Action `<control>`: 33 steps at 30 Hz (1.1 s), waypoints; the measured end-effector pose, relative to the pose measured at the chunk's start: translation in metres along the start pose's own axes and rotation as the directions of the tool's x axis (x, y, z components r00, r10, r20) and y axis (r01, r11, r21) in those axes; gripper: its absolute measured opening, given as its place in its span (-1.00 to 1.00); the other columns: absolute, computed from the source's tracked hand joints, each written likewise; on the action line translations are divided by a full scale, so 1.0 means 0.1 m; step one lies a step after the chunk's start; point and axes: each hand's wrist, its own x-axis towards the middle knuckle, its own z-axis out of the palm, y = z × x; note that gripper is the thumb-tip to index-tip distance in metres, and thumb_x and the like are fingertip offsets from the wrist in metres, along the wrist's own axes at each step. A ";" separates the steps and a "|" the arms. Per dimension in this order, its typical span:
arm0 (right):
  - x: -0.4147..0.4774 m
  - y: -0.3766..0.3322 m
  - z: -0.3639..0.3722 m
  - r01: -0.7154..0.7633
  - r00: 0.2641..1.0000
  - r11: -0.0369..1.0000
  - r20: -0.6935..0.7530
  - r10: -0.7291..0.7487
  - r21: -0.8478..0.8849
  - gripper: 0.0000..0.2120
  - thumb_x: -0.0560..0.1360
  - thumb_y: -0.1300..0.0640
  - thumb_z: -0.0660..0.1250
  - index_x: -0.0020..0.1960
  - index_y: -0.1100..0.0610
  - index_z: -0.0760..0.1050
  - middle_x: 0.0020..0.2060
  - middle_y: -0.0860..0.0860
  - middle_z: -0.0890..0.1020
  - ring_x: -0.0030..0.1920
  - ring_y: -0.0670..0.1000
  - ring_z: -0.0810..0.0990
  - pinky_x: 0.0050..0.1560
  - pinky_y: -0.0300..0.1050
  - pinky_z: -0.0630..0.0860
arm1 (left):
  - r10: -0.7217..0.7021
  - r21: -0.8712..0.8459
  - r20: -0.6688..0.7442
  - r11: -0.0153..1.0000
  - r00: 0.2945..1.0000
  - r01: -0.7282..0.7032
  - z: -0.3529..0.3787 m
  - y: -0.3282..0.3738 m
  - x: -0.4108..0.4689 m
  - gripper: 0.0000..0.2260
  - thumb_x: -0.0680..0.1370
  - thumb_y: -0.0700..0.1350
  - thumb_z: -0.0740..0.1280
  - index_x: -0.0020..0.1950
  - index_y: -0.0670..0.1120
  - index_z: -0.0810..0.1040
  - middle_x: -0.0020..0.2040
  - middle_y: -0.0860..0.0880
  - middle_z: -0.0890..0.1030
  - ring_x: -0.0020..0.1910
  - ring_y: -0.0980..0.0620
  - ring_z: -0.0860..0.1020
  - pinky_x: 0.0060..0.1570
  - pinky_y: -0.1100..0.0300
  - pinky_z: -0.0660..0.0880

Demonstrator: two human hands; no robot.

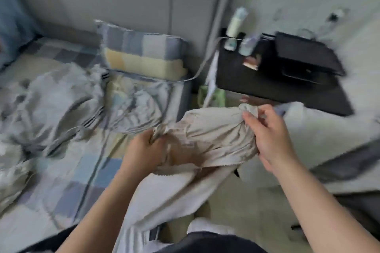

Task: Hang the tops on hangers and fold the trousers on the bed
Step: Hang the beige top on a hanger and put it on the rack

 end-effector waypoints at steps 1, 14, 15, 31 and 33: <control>-0.07 -0.05 -0.26 0.002 0.997 0.999 -0.078 0.001 0.040 -0.66 0.39 -0.09 0.45 -0.19 0.13 0.39 -0.25 0.13 0.49 -0.19 0.09 0.45 -0.12 0.08 0.37 | 0.061 -0.012 0.056 0.998 0.997 -0.061 0.13 0.22 -0.02 -0.76 0.59 -0.01 0.31 -0.18 -0.13 0.55 -0.35 -0.03 0.55 -0.31 -0.03 0.49 -0.28 0.06 0.43; -0.90 -0.91 -3.11 0.251 0.633 0.968 -0.753 -0.179 -0.019 -0.83 0.38 0.15 0.44 -0.10 0.05 0.48 -0.13 0.17 0.62 -0.11 0.13 0.59 0.05 0.21 0.56 | 0.708 -0.435 0.482 0.704 0.516 -0.561 2.23 3.00 -0.90 -0.75 0.66 -0.08 0.26 -0.13 -0.22 0.51 -0.27 -0.03 0.60 -0.28 0.17 0.51 -0.19 0.22 0.48; -0.91 -0.97 -3.29 0.255 0.615 0.965 -0.762 -0.205 -0.054 -0.84 0.40 0.17 0.44 -0.10 0.05 0.47 -0.14 0.16 0.62 -0.11 0.12 0.59 0.02 0.16 0.56 | 0.730 -0.457 0.473 0.682 0.493 -0.571 2.36 3.20 -0.98 -0.74 0.65 -0.09 0.26 -0.15 -0.24 0.47 -0.29 -0.04 0.56 -0.29 0.14 0.48 -0.19 0.18 0.46; -0.77 -2.63 -6.51 0.116 0.293 0.814 -0.763 -0.576 -0.569 -0.82 0.52 0.25 0.32 -0.10 0.07 0.33 -0.24 0.15 0.52 -0.28 0.03 0.43 -0.27 -0.13 0.38 | 0.931 -0.685 0.304 0.361 0.201 -0.634 4.27 6.94 -2.30 -0.78 0.65 -0.08 0.25 0.01 -0.19 0.61 -0.06 -0.11 0.69 -0.08 -0.04 0.63 0.00 0.04 0.57; -0.70 -2.86 -6.85 0.037 0.264 0.785 -0.751 -0.605 -0.619 -0.82 0.54 0.23 0.32 -0.11 0.05 0.33 -0.26 0.07 0.52 -0.33 -0.01 0.41 -0.37 -0.26 0.33 | 0.946 -0.698 0.277 0.319 0.170 -0.641 4.44 7.34 -2.43 -0.78 0.65 -0.07 0.25 0.00 -0.19 0.60 -0.06 -0.13 0.68 -0.08 -0.07 0.61 -0.02 0.02 0.56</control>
